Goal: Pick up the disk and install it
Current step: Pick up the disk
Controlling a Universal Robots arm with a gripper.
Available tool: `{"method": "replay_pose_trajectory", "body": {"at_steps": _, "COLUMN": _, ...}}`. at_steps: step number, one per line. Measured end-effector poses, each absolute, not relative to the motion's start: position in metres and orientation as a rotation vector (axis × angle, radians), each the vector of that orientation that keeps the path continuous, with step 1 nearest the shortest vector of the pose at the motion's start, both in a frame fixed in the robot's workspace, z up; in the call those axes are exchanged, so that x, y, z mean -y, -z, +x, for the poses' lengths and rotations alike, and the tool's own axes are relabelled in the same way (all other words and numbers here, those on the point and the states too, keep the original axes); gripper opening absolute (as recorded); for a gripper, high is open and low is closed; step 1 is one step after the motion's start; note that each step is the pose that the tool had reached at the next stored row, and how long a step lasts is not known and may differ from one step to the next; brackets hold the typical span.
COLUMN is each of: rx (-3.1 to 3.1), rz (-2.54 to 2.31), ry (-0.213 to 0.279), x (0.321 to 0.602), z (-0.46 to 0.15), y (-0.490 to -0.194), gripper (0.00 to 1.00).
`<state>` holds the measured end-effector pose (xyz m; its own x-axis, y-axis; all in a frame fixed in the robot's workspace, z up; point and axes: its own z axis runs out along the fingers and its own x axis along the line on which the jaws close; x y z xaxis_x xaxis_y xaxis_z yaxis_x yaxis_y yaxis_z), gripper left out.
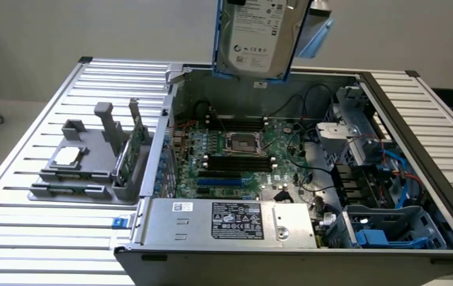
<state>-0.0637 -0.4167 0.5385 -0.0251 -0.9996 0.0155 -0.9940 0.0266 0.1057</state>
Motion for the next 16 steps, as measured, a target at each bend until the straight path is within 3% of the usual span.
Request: {"method": "replay_pose_trajectory", "body": {"at_steps": 16, "rx": 2.188, "rz": 2.132, "ry": 0.099, "x": 0.46, "z": -0.015, "y": -0.54, "gripper": 0.33}}
